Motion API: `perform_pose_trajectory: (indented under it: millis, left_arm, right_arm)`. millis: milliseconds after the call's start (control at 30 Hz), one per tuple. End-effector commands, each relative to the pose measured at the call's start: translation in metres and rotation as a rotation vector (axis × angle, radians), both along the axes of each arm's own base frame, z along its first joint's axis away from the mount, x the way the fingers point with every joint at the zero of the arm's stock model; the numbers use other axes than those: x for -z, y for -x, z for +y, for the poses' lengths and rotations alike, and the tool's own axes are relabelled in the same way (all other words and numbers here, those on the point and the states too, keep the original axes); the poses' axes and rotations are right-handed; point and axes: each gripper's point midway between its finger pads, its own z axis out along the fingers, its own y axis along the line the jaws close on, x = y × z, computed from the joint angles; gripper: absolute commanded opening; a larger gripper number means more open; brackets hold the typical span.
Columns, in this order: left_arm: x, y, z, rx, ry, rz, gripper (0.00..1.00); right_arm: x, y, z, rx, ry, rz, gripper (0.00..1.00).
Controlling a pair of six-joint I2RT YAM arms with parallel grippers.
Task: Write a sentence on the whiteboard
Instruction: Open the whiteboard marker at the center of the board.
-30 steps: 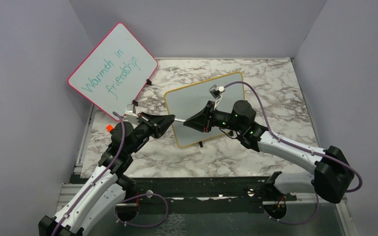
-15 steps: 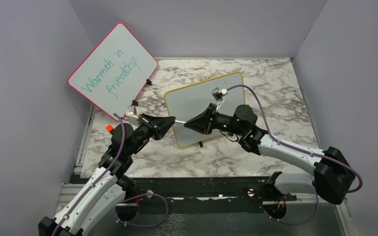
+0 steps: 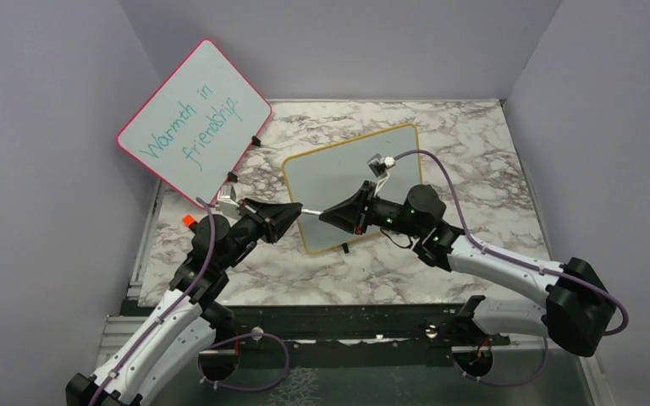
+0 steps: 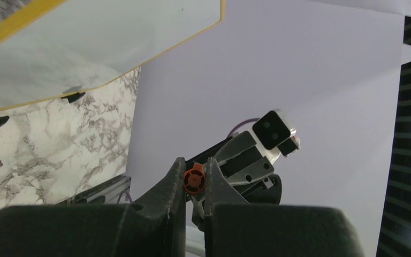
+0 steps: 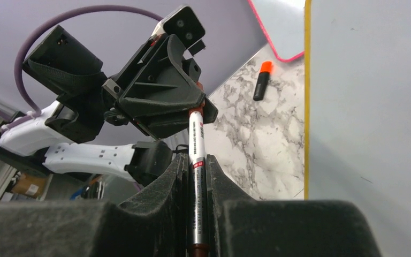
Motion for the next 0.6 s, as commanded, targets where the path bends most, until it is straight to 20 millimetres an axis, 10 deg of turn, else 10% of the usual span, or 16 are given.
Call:
perform_pose_trajectory:
  millis: [0,333,567]
  left_arm:
    - [0.010,-0.013,0.018,-0.121,0.012,0.027,0.00]
    - [0.011,-0.029,0.033,-0.241,0.003,0.014,0.00]
    - [0.046,-0.029,0.045,-0.251,-0.341,0.027,0.00]
  right_arm:
    - [-0.010,-0.020,-0.022,0.144,0.001,-0.064,0.00]
    - [0.001,0.003,-0.033,0.082,0.033,-0.086,0.01]
    - [0.002,-0.002,-0.049,0.156,0.131,-0.135,0.00]
